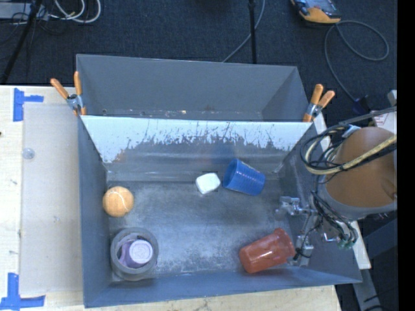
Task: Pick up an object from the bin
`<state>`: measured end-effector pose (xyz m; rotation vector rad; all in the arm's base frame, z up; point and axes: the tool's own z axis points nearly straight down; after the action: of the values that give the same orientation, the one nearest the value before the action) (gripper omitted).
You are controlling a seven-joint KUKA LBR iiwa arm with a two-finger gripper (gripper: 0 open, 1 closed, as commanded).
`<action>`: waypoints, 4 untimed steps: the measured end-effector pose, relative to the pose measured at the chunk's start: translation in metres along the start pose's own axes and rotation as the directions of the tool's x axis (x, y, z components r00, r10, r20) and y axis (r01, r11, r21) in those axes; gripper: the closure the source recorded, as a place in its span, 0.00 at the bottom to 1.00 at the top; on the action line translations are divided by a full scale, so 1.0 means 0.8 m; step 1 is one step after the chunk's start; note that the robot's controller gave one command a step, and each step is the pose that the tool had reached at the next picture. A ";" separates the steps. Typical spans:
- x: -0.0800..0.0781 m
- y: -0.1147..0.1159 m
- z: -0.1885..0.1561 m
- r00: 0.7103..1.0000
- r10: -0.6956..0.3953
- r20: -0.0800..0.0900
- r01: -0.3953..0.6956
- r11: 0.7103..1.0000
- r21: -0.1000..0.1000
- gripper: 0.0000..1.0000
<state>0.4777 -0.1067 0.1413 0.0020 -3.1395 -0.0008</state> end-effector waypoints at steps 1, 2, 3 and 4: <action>0.003 0.022 0.049 0.967 -0.256 0.001 0.256 0.967 -0.001 0.00; 0.005 0.034 0.053 0.908 -0.419 0.003 0.419 0.908 0.000 0.00; 0.009 0.048 0.048 0.917 -0.398 0.003 0.398 0.917 0.000 0.00; 0.001 0.060 0.076 0.830 -0.558 0.018 0.558 0.830 0.010 0.00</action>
Offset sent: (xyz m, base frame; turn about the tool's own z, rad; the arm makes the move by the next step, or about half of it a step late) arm -0.0072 0.0333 -0.0064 -0.4182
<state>0.4763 -0.0589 0.0802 0.9232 -3.0219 0.0046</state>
